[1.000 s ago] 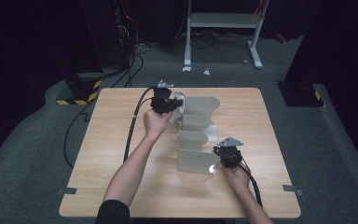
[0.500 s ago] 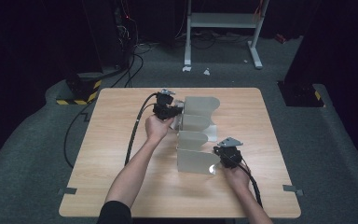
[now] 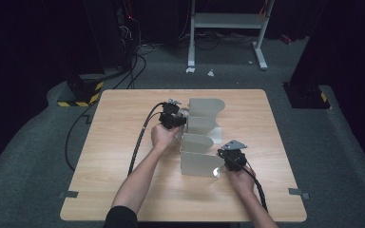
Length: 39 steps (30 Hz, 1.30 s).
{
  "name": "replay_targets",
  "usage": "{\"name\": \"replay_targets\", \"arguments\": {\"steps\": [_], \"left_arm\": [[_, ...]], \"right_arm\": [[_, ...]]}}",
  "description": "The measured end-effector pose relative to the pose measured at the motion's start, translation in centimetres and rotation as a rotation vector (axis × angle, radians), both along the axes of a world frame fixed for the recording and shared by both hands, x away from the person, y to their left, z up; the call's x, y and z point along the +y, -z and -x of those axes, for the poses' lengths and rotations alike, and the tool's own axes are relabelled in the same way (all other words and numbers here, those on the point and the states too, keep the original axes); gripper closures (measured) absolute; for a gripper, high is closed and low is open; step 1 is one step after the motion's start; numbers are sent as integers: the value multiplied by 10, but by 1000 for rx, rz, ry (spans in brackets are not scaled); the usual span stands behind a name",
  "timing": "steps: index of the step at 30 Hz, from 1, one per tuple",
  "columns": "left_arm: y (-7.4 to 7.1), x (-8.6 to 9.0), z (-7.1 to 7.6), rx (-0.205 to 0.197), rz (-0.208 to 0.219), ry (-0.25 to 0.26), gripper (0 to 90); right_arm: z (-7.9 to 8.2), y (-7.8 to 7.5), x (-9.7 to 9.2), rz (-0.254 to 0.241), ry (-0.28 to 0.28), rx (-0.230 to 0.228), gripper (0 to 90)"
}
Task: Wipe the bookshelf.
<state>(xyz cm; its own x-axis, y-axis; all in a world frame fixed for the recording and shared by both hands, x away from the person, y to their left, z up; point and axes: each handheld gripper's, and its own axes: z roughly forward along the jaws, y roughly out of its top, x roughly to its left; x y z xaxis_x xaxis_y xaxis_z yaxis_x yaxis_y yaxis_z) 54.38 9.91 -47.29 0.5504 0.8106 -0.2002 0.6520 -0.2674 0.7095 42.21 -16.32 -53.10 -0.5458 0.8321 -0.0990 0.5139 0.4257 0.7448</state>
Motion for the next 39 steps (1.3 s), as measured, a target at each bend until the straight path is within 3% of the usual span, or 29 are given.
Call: {"name": "replay_targets", "arguments": {"steps": [9,13,29,34,39], "left_arm": [[19,0,1,48,-9,-1,855],[21,1,4,46,-14,4,855],[-38,16,49,-118,99,64,855],[-51,21,63,-152,134,82,854],[-54,23,77,-168,148,100,855]], "right_arm": [[0,0,0,4,1,-2,898],[0,0,0,3,0,-2,898],[0,0,0,3,1,-2,898],[0,0,0,4,2,-2,898],[0,0,0,4,2,-2,898]]}}
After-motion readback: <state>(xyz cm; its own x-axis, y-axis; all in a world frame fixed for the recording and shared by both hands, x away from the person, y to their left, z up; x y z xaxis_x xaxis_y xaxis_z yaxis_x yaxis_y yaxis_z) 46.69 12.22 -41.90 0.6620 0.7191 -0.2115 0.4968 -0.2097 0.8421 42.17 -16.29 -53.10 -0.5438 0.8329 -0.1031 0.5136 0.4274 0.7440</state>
